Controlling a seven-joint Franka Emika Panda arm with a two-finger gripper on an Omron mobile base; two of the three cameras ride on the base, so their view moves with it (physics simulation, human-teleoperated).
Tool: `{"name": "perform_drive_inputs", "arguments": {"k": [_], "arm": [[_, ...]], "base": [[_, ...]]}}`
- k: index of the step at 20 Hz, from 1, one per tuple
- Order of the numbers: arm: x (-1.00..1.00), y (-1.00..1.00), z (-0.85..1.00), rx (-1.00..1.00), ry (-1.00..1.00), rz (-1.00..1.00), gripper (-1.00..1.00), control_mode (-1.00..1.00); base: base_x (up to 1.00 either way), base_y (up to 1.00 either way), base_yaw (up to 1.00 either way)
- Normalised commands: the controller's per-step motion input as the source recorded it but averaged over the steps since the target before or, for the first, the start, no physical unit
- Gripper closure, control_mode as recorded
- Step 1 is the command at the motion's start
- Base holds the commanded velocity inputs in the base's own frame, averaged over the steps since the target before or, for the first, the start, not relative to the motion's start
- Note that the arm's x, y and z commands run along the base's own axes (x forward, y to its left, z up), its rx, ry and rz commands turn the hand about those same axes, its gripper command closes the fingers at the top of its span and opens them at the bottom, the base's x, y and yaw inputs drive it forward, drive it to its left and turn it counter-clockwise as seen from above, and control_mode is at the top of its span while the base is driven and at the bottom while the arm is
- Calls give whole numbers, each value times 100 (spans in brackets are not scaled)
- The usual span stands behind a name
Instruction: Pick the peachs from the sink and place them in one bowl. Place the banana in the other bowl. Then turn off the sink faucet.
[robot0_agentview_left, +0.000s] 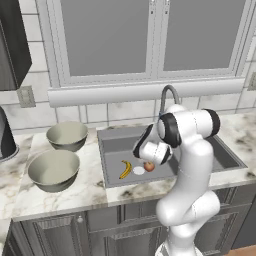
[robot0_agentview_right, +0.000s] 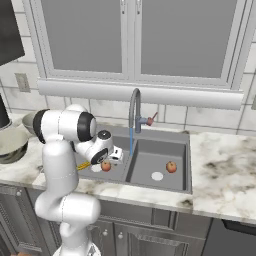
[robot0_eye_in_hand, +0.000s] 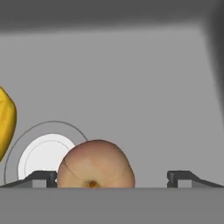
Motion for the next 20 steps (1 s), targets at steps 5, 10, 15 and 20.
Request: {"name": "perform_drive_inputs", "arguments": {"k": [5, 10, 15, 20], "arm": [[1, 0, -16, 0, 0, 0, -100, -100], [0, 7, -18, 0, 0, 0, -100, -100], [-18, 1, -13, 0, 0, 0, -100, -100], [-44, 0, -15, 0, 0, 0, -100, -100]], "base": [[0, 0, 0], [0, 0, 0], [0, 0, 0], [0, 0, 0]]}}
